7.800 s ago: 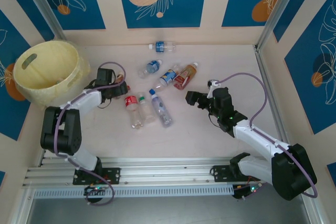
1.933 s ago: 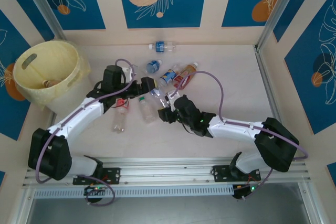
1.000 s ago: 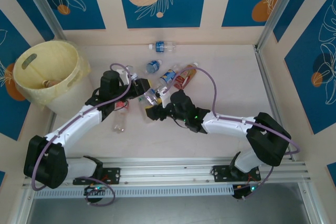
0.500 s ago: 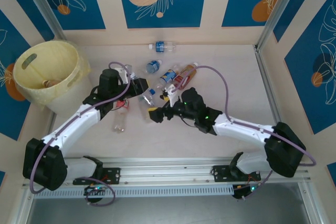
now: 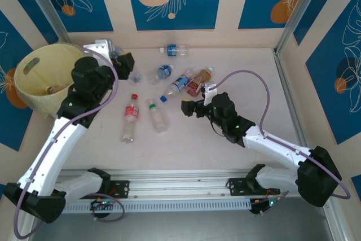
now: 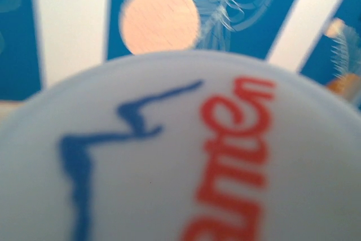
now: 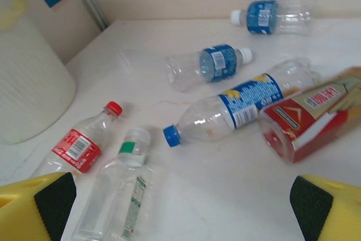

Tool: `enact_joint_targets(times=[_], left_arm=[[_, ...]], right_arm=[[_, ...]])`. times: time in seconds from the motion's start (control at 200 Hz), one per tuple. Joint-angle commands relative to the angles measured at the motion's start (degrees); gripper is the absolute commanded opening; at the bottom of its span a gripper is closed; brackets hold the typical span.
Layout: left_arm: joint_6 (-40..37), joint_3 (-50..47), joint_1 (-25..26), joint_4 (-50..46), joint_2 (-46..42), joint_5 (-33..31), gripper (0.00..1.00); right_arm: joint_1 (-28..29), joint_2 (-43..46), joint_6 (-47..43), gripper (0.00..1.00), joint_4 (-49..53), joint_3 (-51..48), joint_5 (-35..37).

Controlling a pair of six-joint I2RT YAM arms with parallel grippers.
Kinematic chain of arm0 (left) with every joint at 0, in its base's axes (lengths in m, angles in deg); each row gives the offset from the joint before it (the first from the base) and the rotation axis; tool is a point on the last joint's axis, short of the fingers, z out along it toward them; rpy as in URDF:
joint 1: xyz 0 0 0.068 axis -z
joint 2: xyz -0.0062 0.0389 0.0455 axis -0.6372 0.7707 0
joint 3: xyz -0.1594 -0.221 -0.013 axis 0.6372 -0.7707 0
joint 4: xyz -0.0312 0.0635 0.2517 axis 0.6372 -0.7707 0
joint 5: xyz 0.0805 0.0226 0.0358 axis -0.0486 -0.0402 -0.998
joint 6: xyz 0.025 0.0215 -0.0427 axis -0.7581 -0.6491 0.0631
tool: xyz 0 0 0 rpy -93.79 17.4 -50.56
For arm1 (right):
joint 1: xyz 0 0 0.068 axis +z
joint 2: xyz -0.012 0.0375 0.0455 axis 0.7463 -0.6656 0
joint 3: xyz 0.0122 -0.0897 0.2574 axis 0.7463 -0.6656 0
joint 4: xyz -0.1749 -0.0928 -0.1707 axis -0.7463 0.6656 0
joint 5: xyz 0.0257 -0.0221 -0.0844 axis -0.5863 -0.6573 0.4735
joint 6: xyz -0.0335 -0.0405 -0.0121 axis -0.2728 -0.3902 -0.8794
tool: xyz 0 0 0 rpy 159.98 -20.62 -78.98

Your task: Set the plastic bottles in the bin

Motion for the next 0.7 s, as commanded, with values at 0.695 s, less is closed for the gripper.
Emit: enact_joint_targets(times=[0.695], left_arm=[[-12.34,10.87,-30.13,-3.36,9.17,-16.19,0.46]], right_arm=[[-2.14,-2.3,4.52,1.0,2.18,0.84,-0.99]])
